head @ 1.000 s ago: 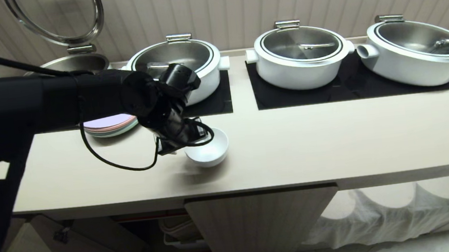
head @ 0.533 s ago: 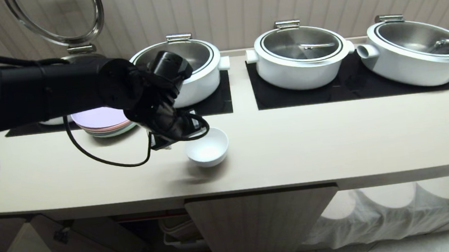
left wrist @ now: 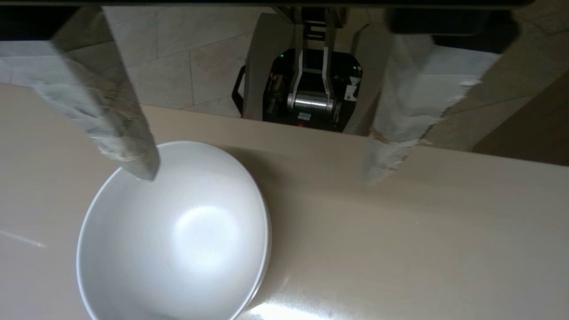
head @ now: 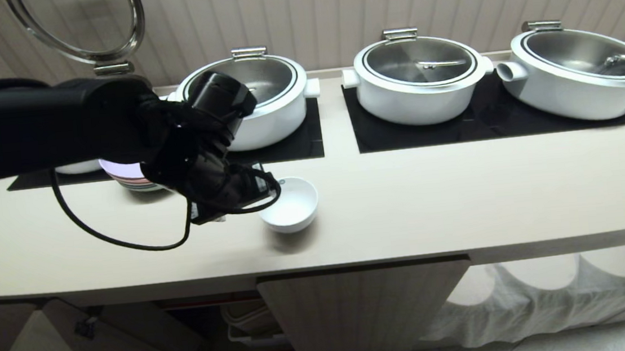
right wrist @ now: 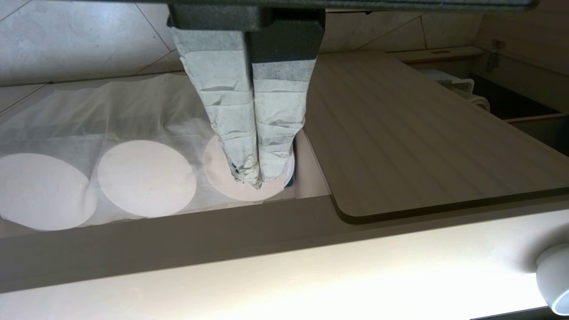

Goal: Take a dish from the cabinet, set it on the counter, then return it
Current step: Place it on the table, then pick up the bowl from the table

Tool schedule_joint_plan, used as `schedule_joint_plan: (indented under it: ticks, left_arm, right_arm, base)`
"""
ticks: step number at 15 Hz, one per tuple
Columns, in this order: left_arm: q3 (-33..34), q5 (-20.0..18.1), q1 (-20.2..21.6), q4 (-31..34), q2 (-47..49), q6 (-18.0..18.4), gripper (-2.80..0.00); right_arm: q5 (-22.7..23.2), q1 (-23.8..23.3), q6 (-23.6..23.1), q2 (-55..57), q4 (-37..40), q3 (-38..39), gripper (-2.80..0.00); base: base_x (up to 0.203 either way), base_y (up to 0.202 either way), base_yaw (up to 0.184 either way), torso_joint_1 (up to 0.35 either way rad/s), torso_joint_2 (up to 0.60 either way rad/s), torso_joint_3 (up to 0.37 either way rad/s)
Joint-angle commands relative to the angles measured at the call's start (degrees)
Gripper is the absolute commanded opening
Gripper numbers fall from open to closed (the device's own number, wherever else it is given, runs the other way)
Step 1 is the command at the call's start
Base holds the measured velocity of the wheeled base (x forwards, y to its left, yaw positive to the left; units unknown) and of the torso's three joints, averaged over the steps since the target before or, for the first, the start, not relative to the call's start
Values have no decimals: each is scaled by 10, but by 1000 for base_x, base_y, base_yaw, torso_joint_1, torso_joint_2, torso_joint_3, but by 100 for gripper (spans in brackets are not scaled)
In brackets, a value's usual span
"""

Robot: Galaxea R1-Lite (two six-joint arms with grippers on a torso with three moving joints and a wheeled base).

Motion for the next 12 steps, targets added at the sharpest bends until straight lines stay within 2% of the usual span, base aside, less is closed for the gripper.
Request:
schedule_joint_plan:
  ticks: [1,9,12]
  left_arm:
    - [39,9,-7,2,-42,-10,-280]
    - [165,12,-12,1,-166,-15,-280]
    - [181,27,-19,0,-194,-45,-280]
  right_arm:
    - [0,0,0,0,0,0,-280]
    - [0,0,0,0,0,0,-280]
    - [0,0,0,0,0,0,-280]
  base:
    - [0,0,0,0,0,0]
    - [0,0,0,0,0,0]
    - [0,0,0,0,0,0]
